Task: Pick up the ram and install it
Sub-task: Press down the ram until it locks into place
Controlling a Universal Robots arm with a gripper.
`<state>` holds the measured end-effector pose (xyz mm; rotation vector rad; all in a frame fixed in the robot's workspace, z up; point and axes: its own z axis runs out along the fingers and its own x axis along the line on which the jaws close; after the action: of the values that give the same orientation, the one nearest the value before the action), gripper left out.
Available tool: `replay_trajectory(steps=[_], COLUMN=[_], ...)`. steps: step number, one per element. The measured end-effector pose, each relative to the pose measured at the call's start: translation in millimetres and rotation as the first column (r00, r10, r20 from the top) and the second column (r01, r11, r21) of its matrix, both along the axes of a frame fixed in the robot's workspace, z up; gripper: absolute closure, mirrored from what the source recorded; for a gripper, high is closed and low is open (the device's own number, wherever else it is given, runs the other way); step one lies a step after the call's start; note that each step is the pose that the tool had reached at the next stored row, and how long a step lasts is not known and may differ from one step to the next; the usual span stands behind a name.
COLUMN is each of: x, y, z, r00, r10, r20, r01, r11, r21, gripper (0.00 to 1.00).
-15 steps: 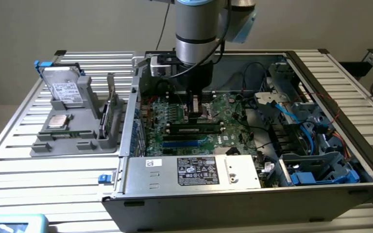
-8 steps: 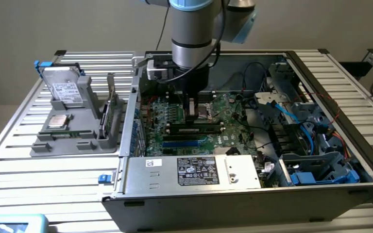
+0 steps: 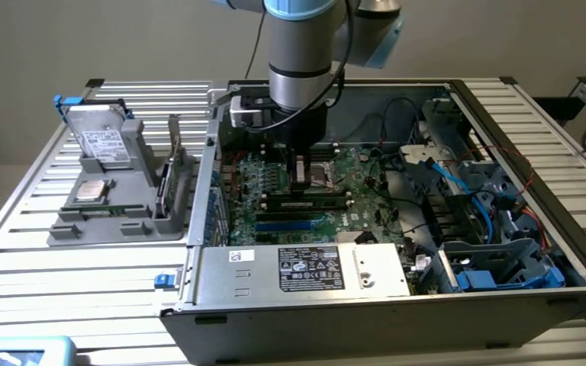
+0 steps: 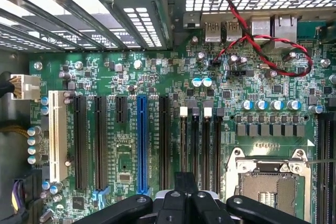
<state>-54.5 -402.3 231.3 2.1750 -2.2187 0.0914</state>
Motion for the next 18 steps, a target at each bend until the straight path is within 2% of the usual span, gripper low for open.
replay_trajectory(steps=[18], x=[-0.2], y=[0.0], z=[-6.9], r00=[1.0000], r10=[0.009], r20=[-0.0002], r01=[-0.009], r11=[1.0000], r21=[0.0003], gripper=[0.89])
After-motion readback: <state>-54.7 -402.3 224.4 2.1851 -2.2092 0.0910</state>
